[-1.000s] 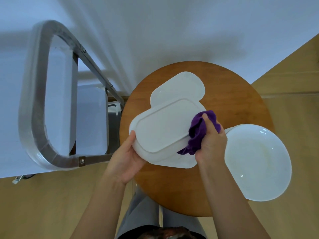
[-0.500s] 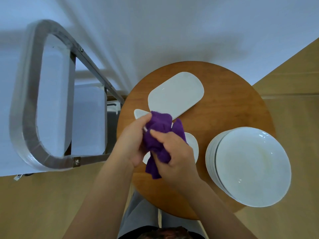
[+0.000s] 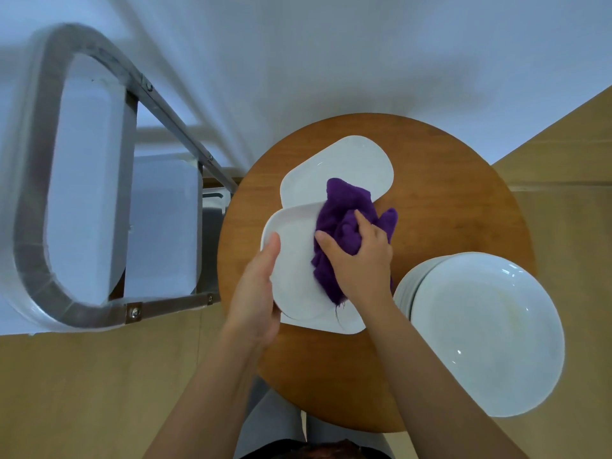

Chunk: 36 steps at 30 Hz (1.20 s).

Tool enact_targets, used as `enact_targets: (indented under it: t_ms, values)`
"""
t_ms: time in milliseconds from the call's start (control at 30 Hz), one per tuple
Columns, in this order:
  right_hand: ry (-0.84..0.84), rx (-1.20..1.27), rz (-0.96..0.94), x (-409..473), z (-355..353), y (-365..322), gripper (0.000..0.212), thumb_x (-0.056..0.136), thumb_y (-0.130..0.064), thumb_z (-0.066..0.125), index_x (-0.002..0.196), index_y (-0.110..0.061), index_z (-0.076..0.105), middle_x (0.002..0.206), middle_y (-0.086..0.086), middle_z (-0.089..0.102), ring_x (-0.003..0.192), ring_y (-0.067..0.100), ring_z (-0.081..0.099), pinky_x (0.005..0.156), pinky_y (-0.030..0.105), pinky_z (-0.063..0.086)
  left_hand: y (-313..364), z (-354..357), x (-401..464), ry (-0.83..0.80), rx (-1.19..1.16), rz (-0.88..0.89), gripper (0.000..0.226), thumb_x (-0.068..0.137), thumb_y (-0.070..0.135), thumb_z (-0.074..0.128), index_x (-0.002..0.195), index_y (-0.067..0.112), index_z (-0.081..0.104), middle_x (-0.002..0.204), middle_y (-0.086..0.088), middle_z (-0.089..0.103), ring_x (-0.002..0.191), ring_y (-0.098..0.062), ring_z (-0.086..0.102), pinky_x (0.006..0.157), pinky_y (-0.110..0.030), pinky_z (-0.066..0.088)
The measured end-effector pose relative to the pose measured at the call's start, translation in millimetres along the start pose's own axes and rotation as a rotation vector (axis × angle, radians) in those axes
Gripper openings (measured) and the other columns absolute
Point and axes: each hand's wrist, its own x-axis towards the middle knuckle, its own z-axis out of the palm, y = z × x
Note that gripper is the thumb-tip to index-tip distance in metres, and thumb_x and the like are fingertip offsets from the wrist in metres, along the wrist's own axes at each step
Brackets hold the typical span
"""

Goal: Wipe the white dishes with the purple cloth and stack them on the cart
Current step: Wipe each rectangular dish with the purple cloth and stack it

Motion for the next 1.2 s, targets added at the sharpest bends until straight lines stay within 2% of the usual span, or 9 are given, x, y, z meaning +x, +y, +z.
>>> enact_targets:
  t_ms: [167,300,533,633,733,900,967,1067,1200]
  values:
    - [0.002,0.048,-0.155,-9,8,-1,0.048,0.083,-0.037,0.066,0.126,-0.019,0.053,0.128,0.001,0.051,0.113,0.015,0.046,0.09,0.02,0.038,-9,3,15,-0.03,0.048,-0.004,0.033,0.077,0.056,0.045,0.094,0.039,0.067,0.095,0.003,0.074,0.088,-0.013,0.071,0.067,-0.028,0.057]
    - [-0.078,-0.065,-0.309,-21,8,0,0.035,0.083,-0.029,0.067,0.116,-0.017,0.061,0.119,0.0,0.057,0.104,0.013,0.048,0.077,0.006,0.029,-15,7,34,0.029,0.024,-0.05,0.039,0.092,0.05,0.039,0.103,0.025,0.067,0.099,-0.002,0.074,0.093,-0.015,0.07,0.073,-0.028,0.056]
    - [-0.386,-0.318,-0.297,10,-23,9,0.013,0.083,-0.03,0.061,0.095,-0.024,0.061,0.088,-0.013,0.053,0.08,0.005,0.05,0.059,0.009,0.029,-6,4,69,-0.019,-0.173,-0.163,0.049,0.099,0.048,0.029,0.108,0.023,0.07,0.113,-0.007,0.07,0.103,-0.024,0.067,0.081,-0.038,0.058]
    - [-0.214,-0.249,-0.179,23,-30,12,0.008,0.084,-0.025,0.062,0.088,-0.024,0.055,0.074,-0.016,0.044,0.067,0.0,0.046,0.055,0.008,0.03,-3,9,87,-0.095,-0.172,-0.166,0.053,0.1,0.05,0.025,0.108,0.028,0.073,0.121,-0.005,0.067,0.113,-0.024,0.062,0.089,-0.039,0.054]
    - [0.024,0.032,-0.044,31,-42,22,0.01,0.084,-0.019,0.064,0.09,-0.022,0.056,0.081,-0.008,0.056,0.071,0.004,0.052,0.058,0.009,0.036,2,12,106,-0.081,-0.163,-0.13,0.05,0.1,0.051,0.024,0.133,0.026,0.053,0.13,-0.004,0.061,0.119,-0.025,0.058,0.101,-0.046,0.046]
    - [0.141,0.311,0.002,38,-57,28,0.026,0.084,-0.016,0.068,0.082,-0.037,0.051,0.077,-0.016,0.058,0.071,0.005,0.062,0.06,0.016,0.048,5,13,131,0.002,-0.113,-0.117,0.053,0.099,0.053,0.025,0.137,0.024,0.047,0.131,-0.005,0.06,0.12,-0.03,0.057,0.105,-0.051,0.041]
    - [0.14,0.34,0.006,38,-57,29,0.028,0.083,-0.016,0.069,0.082,-0.037,0.051,0.078,-0.016,0.059,0.07,0.004,0.062,0.06,0.018,0.05,4,16,137,0.149,0.017,-0.106,0.047,0.098,0.052,0.031,0.128,0.023,0.051,0.126,-0.004,0.063,0.114,-0.027,0.06,0.099,-0.048,0.047]
    - [0.133,0.357,0.012,40,-56,31,0.028,0.084,-0.017,0.068,0.08,-0.038,0.051,0.081,-0.014,0.06,0.072,-0.003,0.061,0.058,0.015,0.049,-2,14,147,0.451,0.559,0.115,0.033,0.098,0.047,0.037,0.119,0.025,0.049,0.115,0.001,0.06,0.108,-0.022,0.059,0.084,-0.033,0.052]
    - [0.115,0.375,0.019,41,-53,32,0.029,0.083,-0.018,0.069,0.081,-0.04,0.05,0.089,-0.01,0.06,0.075,0.006,0.061,0.06,0.015,0.048,-9,2,162,0.57,0.935,0.302,0.044,0.098,0.045,0.039,0.135,0.021,0.043,0.13,-0.01,0.045,0.109,-0.016,0.045,0.092,-0.032,0.04]
